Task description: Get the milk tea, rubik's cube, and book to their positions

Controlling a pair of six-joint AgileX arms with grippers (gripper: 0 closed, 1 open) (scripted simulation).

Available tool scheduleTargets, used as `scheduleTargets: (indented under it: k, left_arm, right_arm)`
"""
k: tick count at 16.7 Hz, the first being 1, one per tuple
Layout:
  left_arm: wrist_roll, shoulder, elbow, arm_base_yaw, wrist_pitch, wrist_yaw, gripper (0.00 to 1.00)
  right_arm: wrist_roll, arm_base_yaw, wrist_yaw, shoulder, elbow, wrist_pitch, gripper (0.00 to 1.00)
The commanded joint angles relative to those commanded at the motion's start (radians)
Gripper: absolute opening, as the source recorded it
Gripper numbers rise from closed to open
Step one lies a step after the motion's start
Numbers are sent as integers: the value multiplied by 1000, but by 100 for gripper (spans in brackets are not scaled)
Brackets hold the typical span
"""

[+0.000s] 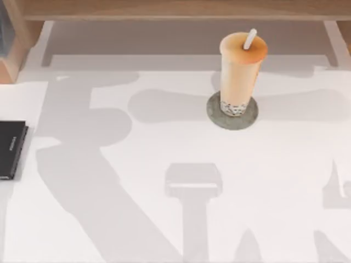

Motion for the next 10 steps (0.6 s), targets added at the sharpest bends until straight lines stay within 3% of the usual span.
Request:
scheduleTargets:
  k: [10]
  left_arm:
    - [2,-48,-28,11,-18,7,0]
  right_arm:
    - [0,0,0,0,0,0,100]
